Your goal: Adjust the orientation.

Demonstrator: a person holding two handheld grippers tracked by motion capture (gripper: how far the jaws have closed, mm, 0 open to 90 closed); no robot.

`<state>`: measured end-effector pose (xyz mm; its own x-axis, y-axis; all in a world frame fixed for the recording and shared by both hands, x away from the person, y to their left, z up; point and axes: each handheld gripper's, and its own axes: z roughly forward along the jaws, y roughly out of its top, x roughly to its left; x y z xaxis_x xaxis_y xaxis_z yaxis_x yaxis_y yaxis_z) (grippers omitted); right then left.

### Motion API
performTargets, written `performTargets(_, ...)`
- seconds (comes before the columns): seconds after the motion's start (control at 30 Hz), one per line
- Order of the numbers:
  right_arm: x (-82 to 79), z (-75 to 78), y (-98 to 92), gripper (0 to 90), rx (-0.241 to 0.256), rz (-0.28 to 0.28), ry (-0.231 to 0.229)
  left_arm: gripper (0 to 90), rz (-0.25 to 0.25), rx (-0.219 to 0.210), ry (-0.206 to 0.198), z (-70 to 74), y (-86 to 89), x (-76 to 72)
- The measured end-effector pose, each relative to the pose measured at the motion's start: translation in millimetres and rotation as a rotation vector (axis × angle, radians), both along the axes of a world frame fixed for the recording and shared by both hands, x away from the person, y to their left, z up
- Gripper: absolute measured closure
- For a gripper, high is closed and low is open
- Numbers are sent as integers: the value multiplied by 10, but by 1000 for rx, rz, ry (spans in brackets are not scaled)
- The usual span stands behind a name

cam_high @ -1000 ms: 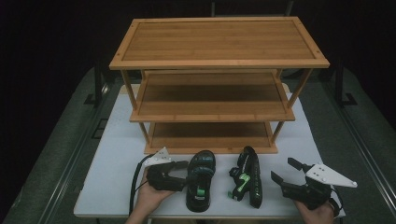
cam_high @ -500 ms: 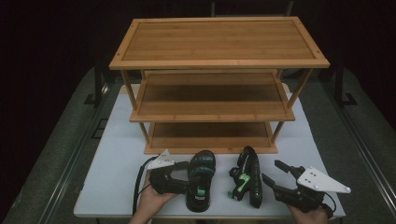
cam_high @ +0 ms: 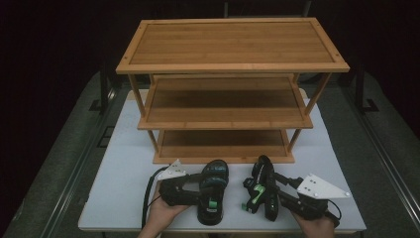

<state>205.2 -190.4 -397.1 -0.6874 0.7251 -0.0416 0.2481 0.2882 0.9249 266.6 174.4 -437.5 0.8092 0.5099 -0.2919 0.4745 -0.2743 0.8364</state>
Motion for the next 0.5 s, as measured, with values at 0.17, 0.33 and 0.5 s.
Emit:
performTargets(0.17,21,-21,58,801,-56,9,11,318,1,-1,-2,-3,0,-1)
performTargets(0.33,32,-75,50,826,-111,-14,29,313,3,-6,5,-10,3,1)
performTargets(0.5,26,-78,-6,839,-97,-23,33,310,6,-12,10,-16,6,1)
